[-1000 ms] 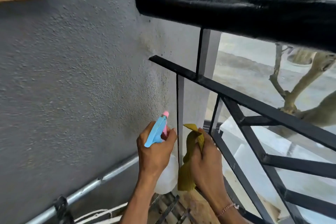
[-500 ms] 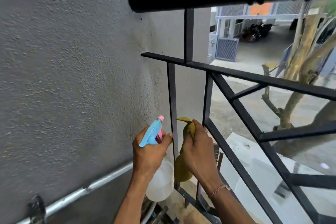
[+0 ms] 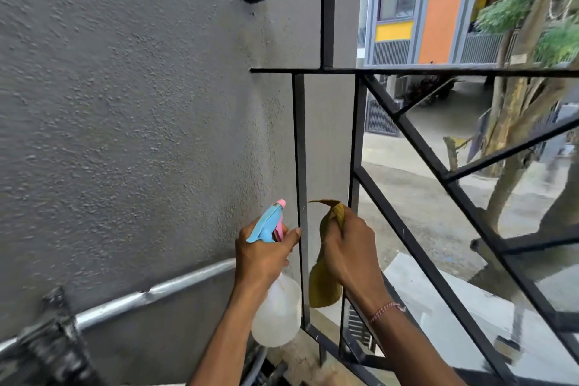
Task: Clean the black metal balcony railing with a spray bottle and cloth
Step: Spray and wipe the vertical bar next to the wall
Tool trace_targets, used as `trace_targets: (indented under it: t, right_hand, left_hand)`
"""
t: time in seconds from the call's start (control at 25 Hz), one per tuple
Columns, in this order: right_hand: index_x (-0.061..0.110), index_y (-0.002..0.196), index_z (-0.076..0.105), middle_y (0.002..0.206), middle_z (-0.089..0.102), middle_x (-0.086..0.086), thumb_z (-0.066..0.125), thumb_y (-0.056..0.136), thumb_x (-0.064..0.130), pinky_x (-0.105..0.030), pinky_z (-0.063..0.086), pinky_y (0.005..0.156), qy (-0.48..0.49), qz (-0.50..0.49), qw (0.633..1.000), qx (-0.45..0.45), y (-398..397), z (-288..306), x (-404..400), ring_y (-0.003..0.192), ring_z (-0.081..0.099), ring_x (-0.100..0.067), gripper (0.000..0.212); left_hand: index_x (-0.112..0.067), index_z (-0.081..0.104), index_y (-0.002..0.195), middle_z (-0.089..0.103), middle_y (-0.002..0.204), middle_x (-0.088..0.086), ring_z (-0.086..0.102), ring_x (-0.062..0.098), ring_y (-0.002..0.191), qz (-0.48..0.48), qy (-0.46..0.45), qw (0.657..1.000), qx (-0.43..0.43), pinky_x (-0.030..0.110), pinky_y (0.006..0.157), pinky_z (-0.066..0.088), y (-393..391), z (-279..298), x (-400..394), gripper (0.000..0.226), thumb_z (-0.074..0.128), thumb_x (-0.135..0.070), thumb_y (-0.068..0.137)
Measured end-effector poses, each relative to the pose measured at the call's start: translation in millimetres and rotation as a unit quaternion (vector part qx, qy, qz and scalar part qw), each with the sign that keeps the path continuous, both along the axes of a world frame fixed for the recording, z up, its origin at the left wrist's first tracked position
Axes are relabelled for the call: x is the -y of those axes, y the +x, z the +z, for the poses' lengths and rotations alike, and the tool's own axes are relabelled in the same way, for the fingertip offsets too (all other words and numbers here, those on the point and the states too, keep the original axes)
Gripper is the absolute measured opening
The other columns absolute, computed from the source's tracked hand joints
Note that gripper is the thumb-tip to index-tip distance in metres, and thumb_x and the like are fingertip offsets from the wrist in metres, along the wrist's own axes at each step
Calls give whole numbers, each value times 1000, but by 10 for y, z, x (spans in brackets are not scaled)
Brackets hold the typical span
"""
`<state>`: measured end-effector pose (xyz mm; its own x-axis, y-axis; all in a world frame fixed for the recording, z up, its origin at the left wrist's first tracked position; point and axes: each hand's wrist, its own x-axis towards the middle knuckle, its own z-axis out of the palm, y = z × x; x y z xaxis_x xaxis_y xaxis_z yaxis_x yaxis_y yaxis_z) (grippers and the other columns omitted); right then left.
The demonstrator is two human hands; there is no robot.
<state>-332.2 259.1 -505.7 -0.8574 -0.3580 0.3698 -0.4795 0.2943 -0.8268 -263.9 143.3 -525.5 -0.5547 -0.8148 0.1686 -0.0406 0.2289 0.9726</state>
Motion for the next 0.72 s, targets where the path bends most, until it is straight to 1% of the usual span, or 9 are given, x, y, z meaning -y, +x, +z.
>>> trace_targets:
  t: [0.08, 0.12, 0.24, 0.32, 0.4, 0.52, 0.56, 0.64, 0.72]
  right_hand:
    - [16, 97, 54, 75, 56, 6, 40, 105, 17, -11, 39, 54, 6, 2, 1000, 1, 31, -62, -59, 66, 56, -9, 16]
    - [16, 98, 54, 75, 56, 8, 40, 105, 16, -11, 40, 55, 9, 4, 1000, 2, 44, -98, -85, 66, 56, -9, 16]
    - [14, 98, 56, 77, 55, 9, 40, 105, 16, -11, 37, 55, 18, 0, 1000, 8, 72, -202, -142, 68, 55, -6, 18]
    - [13, 97, 55, 77, 55, 9, 40, 106, 17, -12, 35, 55, 21, -2, 1000, 14, 84, -237, -165, 67, 54, -6, 19]
    - [13, 93, 55, 77, 55, 7, 39, 106, 18, -13, 34, 54, 20, -2, 1000, 15, 104, -272, -166, 66, 53, -7, 21]
    - [14, 91, 55, 79, 57, 4, 41, 105, 18, -14, 39, 57, 17, -9, 1000, 5, 125, -349, -151, 69, 54, -7, 21]
    - [14, 91, 56, 80, 57, 3, 41, 105, 18, -14, 41, 58, 16, -10, 1000, 3, 131, -384, -149, 69, 55, -8, 20]
    - [15, 91, 56, 79, 57, 4, 42, 105, 17, -15, 44, 60, 11, -9, 1000, 2, 134, -434, -150, 69, 57, -10, 20]
    - [16, 90, 55, 77, 57, 7, 42, 104, 16, -17, 45, 60, 9, -7, 1000, -2, 134, -472, -159, 68, 58, -11, 20]
  left_hand:
    - [-30, 59, 84, 71, 89, 12, 70, 22, 74, 12, -3, 1000, -3, 19, 54, 54, 13, -98, 2, 26, 84, -22, 84]
    - [-31, 58, 83, 71, 89, 12, 70, 22, 73, 17, -3, 1000, -9, 21, 55, 56, 24, -151, -9, 27, 83, -21, 85]
    - [-32, 58, 79, 68, 86, 15, 71, 30, 78, 25, -5, 1000, -18, 42, 68, 65, 26, -330, 4, 29, 84, -18, 84]
    - [-27, 63, 84, 68, 85, 10, 70, 31, 80, 26, -19, 999, -13, 49, 73, 64, 34, -404, 10, 23, 85, -18, 83]
    - [-25, 66, 88, 69, 86, 6, 71, 28, 81, 24, -12, 1000, -15, 50, 75, 64, 49, -452, 14, 21, 85, -18, 82]
    - [-31, 55, 79, 66, 82, 7, 70, 31, 81, 32, 15, 999, -10, 48, 75, 64, 73, -559, 5, 33, 84, -16, 83]
    - [-31, 55, 79, 65, 81, 7, 70, 31, 80, 34, 10, 999, -7, 48, 74, 64, 79, -605, 3, 33, 84, -16, 83]
    - [-26, 63, 84, 67, 83, 10, 69, 29, 77, 27, -4, 1000, -2, 49, 73, 64, 74, -705, 9, 24, 85, -17, 82]
    - [-19, 67, 91, 70, 88, 12, 70, 25, 77, 23, 4, 1000, 1, 48, 73, 65, 81, -773, -12, 21, 86, -18, 81]
